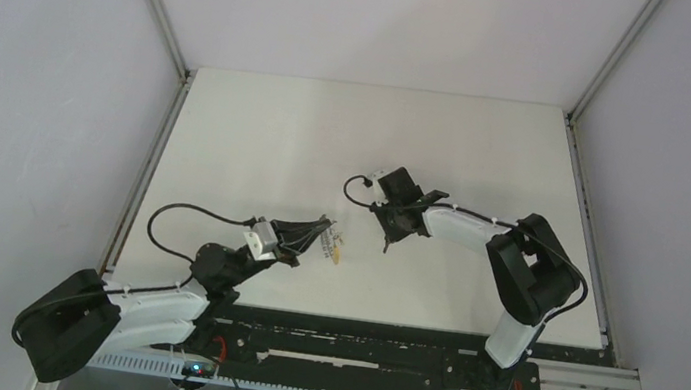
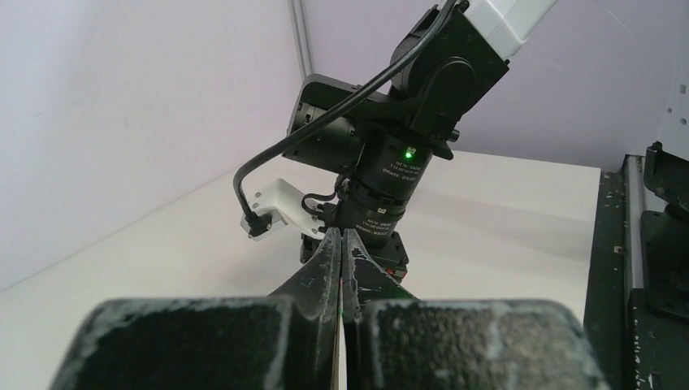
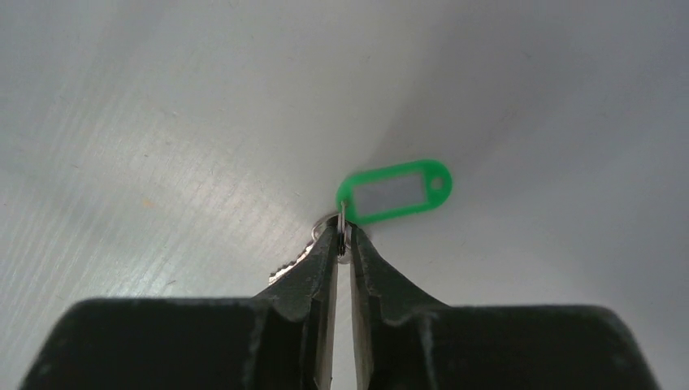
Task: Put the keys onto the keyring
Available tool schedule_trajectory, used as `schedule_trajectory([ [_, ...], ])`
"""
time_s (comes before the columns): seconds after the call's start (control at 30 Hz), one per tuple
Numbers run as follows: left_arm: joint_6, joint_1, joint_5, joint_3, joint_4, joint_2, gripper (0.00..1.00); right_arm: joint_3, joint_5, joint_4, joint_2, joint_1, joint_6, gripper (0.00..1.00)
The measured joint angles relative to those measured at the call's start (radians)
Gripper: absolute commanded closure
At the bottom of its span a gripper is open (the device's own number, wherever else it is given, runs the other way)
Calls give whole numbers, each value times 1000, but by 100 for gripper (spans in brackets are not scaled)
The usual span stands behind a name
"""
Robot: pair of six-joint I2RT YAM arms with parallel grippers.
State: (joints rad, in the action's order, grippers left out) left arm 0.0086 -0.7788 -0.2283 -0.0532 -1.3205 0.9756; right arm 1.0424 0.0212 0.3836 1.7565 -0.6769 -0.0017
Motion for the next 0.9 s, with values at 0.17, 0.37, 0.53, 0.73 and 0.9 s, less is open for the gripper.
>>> schedule_trajectory([
  [0.17, -3, 3, -2, 0, -2, 2, 100, -13, -24, -24, -24, -5, -16, 66],
  [0.37, -18, 10, -12, 0, -2, 14, 100, -67, -102, -43, -225, -5, -62, 52],
  [0.53, -30, 17, -28, -3, -3, 23, 100, -89, -242, -76, -473, 17, -119, 51],
  [0.73, -53, 22, -75, -8, -5, 28, 100, -128, -482, -151, -663, 50, -208, 59],
  [0.9, -70, 23, -108, -47, -7, 28, 100, -160, -662, -172, -688, 55, -275, 58],
])
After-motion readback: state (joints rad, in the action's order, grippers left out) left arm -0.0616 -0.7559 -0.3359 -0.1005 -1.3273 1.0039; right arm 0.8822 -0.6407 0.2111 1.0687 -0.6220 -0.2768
